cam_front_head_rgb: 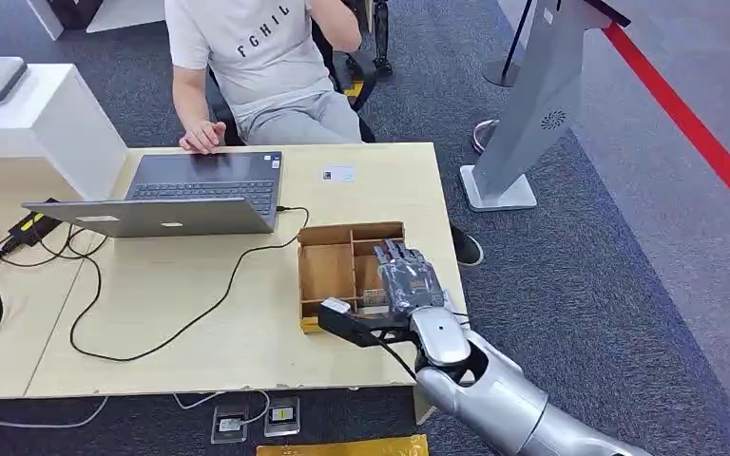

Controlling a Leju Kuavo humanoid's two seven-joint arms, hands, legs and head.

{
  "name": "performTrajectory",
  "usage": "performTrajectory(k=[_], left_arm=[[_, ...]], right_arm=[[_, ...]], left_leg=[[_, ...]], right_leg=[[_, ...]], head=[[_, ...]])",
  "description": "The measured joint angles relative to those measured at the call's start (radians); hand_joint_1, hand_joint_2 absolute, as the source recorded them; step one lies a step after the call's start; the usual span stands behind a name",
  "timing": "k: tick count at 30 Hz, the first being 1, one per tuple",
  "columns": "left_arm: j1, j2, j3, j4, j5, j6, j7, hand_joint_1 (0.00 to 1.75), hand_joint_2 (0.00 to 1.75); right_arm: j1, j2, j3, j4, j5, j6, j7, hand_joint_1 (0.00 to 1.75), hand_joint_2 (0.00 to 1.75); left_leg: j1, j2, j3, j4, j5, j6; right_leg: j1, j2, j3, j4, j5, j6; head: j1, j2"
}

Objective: Pass the card to the sensor for recognition and then transmit it.

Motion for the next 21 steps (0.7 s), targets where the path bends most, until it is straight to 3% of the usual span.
performTrajectory(k=[21], left_arm=[[0.0,0.0,0.0,0.0,0.005,0.001,0.006,0.0,0.0]], right_arm=[[0.0,-0.001,-0.003,0.001,-0.006,0.009,-0.01,0.0,1.75]], left_leg=[[0.0,0.0,0.0,0.0,0.0,0.0]], right_leg=[[0.0,0.0,0.0,0.0,0.0,0.0]], head=[[0.0,0.0]])
